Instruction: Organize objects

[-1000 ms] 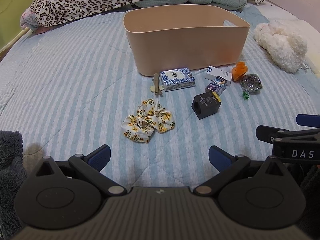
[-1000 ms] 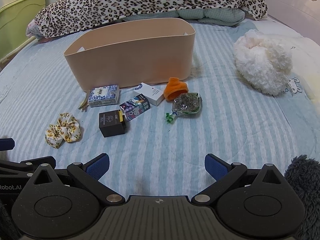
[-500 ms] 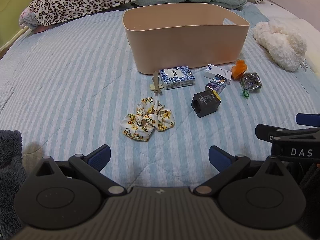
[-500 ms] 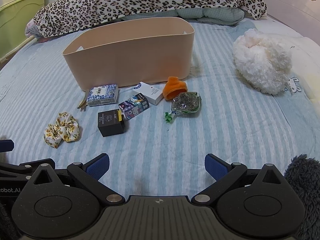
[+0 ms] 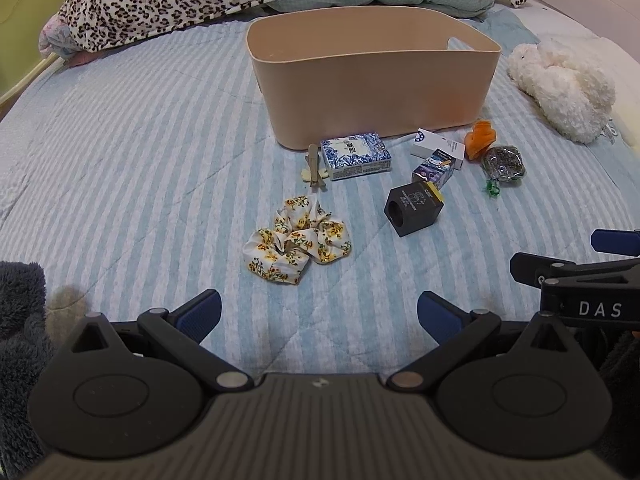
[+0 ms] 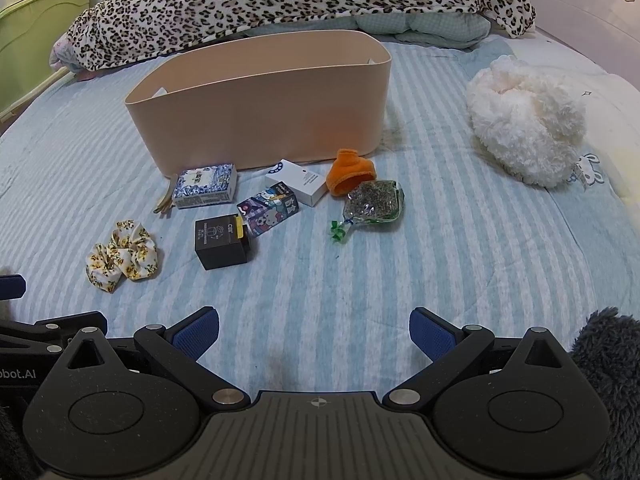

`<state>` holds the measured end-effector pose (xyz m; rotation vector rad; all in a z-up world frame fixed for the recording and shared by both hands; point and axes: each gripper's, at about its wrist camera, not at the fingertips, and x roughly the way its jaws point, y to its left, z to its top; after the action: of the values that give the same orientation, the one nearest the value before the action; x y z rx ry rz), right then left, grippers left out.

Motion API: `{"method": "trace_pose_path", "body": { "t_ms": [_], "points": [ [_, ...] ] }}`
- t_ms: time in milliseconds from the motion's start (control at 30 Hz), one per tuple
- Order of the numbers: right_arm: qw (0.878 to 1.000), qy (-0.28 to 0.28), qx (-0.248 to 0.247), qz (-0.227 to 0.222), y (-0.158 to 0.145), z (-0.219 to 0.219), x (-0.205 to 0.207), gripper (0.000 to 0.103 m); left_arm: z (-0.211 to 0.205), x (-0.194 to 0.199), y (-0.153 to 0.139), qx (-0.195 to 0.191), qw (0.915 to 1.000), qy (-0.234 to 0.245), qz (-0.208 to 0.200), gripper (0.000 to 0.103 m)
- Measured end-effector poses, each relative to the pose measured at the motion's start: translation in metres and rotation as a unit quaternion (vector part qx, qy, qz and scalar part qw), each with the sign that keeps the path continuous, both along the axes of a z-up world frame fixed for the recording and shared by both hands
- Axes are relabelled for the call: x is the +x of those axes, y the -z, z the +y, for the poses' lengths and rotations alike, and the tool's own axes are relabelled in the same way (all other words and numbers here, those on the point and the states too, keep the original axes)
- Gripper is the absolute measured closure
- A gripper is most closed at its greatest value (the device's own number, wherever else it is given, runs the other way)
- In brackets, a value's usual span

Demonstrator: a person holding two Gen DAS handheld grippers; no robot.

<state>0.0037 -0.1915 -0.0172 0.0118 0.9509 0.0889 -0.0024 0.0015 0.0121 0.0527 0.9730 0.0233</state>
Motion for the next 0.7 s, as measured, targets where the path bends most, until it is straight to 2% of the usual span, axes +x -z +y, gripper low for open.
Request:
{"method": "trace_pose_path", "body": {
  "t_ms": [700],
  "points": [
    [1.000, -0.010, -0.005, -0.002, 0.005, 0.010, 0.017, 0.000, 0.017, 0.018, 0.009, 0.000, 1.0000, -0.008, 0.003, 0.000]
  ]
}}
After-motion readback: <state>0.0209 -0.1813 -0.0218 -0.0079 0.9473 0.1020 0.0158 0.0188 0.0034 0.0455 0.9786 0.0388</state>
